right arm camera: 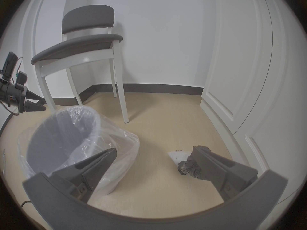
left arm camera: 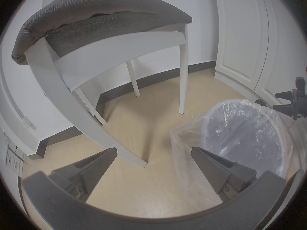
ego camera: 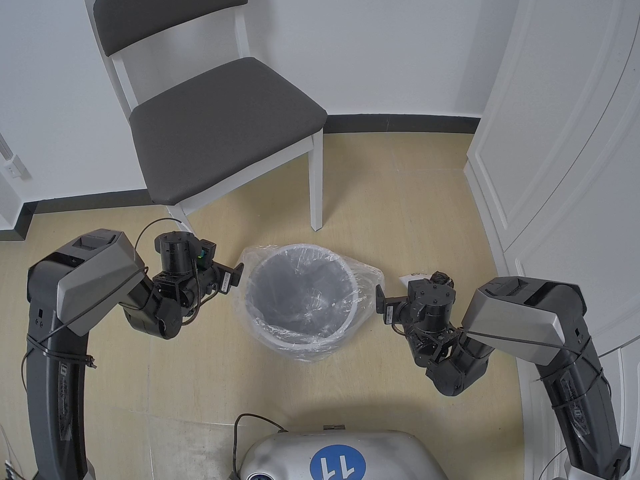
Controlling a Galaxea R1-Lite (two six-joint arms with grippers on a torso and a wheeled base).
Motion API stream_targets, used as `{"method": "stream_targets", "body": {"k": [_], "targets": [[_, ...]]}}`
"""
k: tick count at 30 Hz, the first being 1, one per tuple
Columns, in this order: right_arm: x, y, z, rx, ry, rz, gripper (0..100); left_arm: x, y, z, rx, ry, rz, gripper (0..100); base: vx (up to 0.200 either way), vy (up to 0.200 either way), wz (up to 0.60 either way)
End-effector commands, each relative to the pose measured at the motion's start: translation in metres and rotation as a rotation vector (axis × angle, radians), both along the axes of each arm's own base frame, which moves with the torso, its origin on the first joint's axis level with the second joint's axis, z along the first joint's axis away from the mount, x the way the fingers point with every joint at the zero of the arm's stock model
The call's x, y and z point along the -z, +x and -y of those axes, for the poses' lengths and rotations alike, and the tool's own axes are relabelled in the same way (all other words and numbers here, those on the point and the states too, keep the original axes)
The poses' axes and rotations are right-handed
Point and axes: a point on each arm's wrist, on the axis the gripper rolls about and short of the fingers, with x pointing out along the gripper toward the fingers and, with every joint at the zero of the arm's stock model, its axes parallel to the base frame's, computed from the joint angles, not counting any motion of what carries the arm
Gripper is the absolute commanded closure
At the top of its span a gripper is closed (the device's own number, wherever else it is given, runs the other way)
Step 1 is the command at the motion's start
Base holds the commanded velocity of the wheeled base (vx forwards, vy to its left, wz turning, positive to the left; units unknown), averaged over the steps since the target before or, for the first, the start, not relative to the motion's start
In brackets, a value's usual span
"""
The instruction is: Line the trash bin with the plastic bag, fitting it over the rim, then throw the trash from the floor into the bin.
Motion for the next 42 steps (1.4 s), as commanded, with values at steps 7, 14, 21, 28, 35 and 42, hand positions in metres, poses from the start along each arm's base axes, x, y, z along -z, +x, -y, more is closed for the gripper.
{"method": "stream_targets", "body": {"k": [7, 14, 21, 28, 35, 42], "targets": [[0.040, 0.012, -0.001, 0.011, -0.017, -0.041, 0, 0.024, 0.011, -0.002, -0.015, 0.017, -0.067, 0, 0.000, 0.000, 0.00], [0.042, 0.022, -0.009, 0.016, 0.067, -0.042, 0, 0.056, 0.023, 0.001, -0.038, 0.031, -0.114, 0, 0.000, 0.000, 0.00], [0.039, 0.029, -0.012, 0.042, 0.168, -0.127, 0, 0.074, 0.028, 0.004, -0.035, 0.033, -0.129, 0, 0.000, 0.000, 0.00], [0.033, 0.036, -0.014, 0.082, 0.257, -0.212, 0, 0.093, 0.034, 0.004, -0.064, 0.045, -0.131, 0, 0.000, 0.000, 0.00], [0.031, 0.039, -0.015, 0.098, 0.288, -0.242, 0, 0.104, 0.039, 0.005, -0.072, 0.045, -0.126, 0, 0.000, 0.000, 0.00], [0.031, 0.039, -0.014, 0.098, 0.294, -0.244, 0, 0.107, 0.045, 0.003, -0.091, 0.046, -0.111, 0, 0.000, 0.000, 0.00]]}}
